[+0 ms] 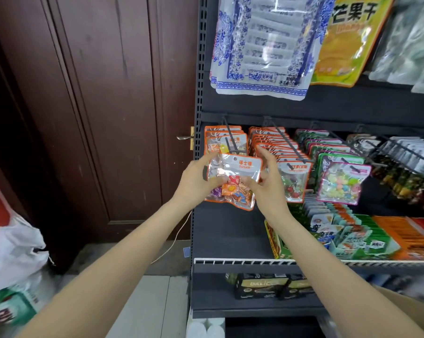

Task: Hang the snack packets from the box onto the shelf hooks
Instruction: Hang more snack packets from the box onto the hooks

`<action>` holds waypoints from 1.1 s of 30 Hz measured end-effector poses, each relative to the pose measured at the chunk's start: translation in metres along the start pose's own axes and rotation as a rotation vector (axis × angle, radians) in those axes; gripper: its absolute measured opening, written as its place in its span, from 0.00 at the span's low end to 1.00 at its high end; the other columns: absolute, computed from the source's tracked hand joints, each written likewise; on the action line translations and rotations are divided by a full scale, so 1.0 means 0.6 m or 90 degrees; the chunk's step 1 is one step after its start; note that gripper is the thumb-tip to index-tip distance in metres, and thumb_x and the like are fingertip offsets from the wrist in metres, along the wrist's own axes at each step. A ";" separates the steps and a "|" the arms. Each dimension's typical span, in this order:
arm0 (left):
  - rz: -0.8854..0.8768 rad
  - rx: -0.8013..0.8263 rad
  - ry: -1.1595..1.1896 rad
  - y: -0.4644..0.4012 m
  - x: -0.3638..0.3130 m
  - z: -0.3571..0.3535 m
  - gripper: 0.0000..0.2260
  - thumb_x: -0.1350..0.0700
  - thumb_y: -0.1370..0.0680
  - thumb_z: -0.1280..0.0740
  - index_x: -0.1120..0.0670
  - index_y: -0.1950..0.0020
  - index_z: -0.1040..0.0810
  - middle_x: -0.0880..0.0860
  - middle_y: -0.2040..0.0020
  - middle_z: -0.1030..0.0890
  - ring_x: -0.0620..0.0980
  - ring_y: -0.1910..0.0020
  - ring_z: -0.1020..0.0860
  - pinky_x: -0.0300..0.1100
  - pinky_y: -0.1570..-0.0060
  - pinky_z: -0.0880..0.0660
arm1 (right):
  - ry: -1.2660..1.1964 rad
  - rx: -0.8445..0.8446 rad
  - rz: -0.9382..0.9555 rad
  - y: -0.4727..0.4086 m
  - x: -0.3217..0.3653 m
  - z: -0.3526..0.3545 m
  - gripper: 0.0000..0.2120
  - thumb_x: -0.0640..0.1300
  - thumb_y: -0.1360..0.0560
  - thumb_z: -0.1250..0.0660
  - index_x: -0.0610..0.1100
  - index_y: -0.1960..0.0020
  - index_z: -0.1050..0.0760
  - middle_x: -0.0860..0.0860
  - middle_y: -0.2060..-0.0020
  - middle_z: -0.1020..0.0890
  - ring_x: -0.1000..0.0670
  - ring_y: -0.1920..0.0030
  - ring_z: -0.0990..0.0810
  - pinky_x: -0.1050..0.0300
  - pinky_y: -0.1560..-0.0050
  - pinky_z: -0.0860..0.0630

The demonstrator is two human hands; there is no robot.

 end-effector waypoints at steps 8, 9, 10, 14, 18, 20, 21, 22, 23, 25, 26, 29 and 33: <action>-0.012 -0.032 -0.021 -0.010 0.005 -0.011 0.33 0.53 0.28 0.27 0.44 0.26 0.38 0.52 0.41 0.28 0.49 0.45 0.27 0.44 0.42 0.28 | 0.123 -0.002 -0.009 -0.018 -0.011 -0.007 0.23 0.37 0.23 0.35 0.51 0.31 0.31 0.62 0.37 0.30 0.62 0.35 0.33 0.56 0.33 0.31; -0.012 -0.028 -0.029 -0.013 0.008 -0.015 0.33 0.52 0.28 0.27 0.44 0.26 0.38 0.54 0.40 0.27 0.50 0.43 0.27 0.44 0.42 0.28 | 0.133 0.001 -0.011 -0.019 -0.013 -0.006 0.23 0.37 0.23 0.36 0.51 0.30 0.32 0.60 0.36 0.29 0.59 0.34 0.33 0.56 0.33 0.31; -0.006 -0.023 -0.036 -0.017 0.013 -0.018 0.33 0.52 0.27 0.27 0.44 0.26 0.39 0.55 0.39 0.27 0.51 0.42 0.27 0.44 0.42 0.28 | 0.144 0.003 -0.017 -0.020 -0.016 -0.007 0.23 0.37 0.23 0.36 0.51 0.30 0.32 0.57 0.34 0.29 0.56 0.32 0.32 0.57 0.34 0.31; 0.011 -0.031 -0.041 -0.031 0.020 -0.025 0.33 0.53 0.27 0.28 0.44 0.25 0.40 0.53 0.44 0.29 0.51 0.46 0.26 0.40 0.46 0.28 | 0.305 0.003 -0.011 -0.040 -0.032 -0.013 0.23 0.38 0.22 0.37 0.49 0.28 0.35 0.48 0.36 0.27 0.52 0.39 0.28 0.69 0.42 0.36; 0.016 -0.046 -0.093 -0.070 0.023 -0.031 0.34 0.57 0.25 0.30 0.45 0.24 0.43 0.54 0.43 0.32 0.47 0.50 0.30 0.31 0.51 0.32 | 0.455 0.022 0.010 -0.083 -0.042 -0.028 0.22 0.36 0.22 0.38 0.40 0.28 0.35 0.45 0.30 0.38 0.48 0.32 0.36 0.73 0.42 0.43; 0.029 -0.036 -0.099 -0.096 0.026 -0.037 0.36 0.60 0.25 0.30 0.46 0.23 0.46 0.57 0.38 0.33 0.48 0.46 0.31 0.27 0.53 0.37 | 0.490 0.041 0.001 -0.110 -0.044 -0.040 0.25 0.35 0.22 0.39 0.40 0.27 0.40 0.44 0.26 0.44 0.46 0.28 0.42 0.64 0.34 0.39; 0.036 -0.028 -0.100 -0.109 0.027 -0.041 0.36 0.61 0.25 0.31 0.47 0.23 0.47 0.58 0.36 0.34 0.50 0.43 0.30 0.28 0.52 0.38 | 0.489 0.056 -0.005 -0.124 -0.045 -0.045 0.27 0.35 0.22 0.40 0.42 0.25 0.43 0.46 0.26 0.45 0.48 0.28 0.41 0.62 0.34 0.37; 0.047 -0.020 -0.099 -0.122 0.029 -0.045 0.37 0.62 0.25 0.31 0.47 0.23 0.48 0.58 0.35 0.34 0.52 0.39 0.31 0.30 0.50 0.38 | 0.473 0.060 -0.014 -0.137 -0.046 -0.049 0.27 0.36 0.21 0.41 0.44 0.25 0.46 0.47 0.26 0.44 0.49 0.30 0.39 0.63 0.39 0.35; 0.057 -0.017 -0.101 -0.134 0.030 -0.048 0.37 0.62 0.25 0.31 0.47 0.22 0.49 0.59 0.35 0.34 0.54 0.37 0.31 0.33 0.48 0.37 | 0.457 0.059 -0.025 -0.150 -0.052 -0.050 0.27 0.37 0.20 0.43 0.46 0.24 0.47 0.48 0.26 0.43 0.50 0.31 0.36 0.63 0.43 0.34; 0.073 -0.014 -0.120 -0.159 0.030 -0.049 0.37 0.62 0.24 0.32 0.47 0.22 0.49 0.60 0.35 0.33 0.56 0.36 0.31 0.38 0.46 0.33 | 0.508 0.106 -0.031 -0.170 -0.056 -0.052 0.25 0.39 0.19 0.45 0.44 0.24 0.48 0.47 0.25 0.43 0.48 0.28 0.38 0.62 0.40 0.35; 0.086 -0.009 -0.131 -0.168 0.030 -0.048 0.36 0.62 0.24 0.33 0.47 0.23 0.49 0.61 0.35 0.33 0.57 0.37 0.31 0.41 0.45 0.32 | 0.535 0.144 -0.048 -0.177 -0.058 -0.052 0.25 0.38 0.19 0.45 0.41 0.24 0.48 0.44 0.25 0.45 0.45 0.26 0.42 0.59 0.34 0.38; 0.096 -0.007 -0.162 -0.177 0.028 -0.038 0.33 0.64 0.23 0.35 0.48 0.23 0.46 0.62 0.34 0.33 0.59 0.37 0.30 0.46 0.41 0.30 | 0.546 0.154 -0.048 -0.189 -0.055 -0.056 0.27 0.34 0.20 0.44 0.39 0.24 0.49 0.42 0.24 0.50 0.45 0.23 0.52 0.54 0.26 0.49; 0.053 -0.118 -0.228 -0.146 0.027 -0.034 0.26 0.61 0.23 0.34 0.51 0.27 0.37 0.58 0.31 0.35 0.58 0.34 0.32 0.51 0.38 0.29 | 0.517 0.077 0.039 -0.180 -0.049 -0.057 0.26 0.33 0.24 0.38 0.41 0.28 0.38 0.45 0.26 0.41 0.45 0.26 0.42 0.50 0.29 0.36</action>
Point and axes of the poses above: each hand's wrist, its own y-axis away from the middle knuckle, its own z-axis out of the back of the hand, x = y × z, the point moved 1 cm from there along -y, towards the middle knuckle
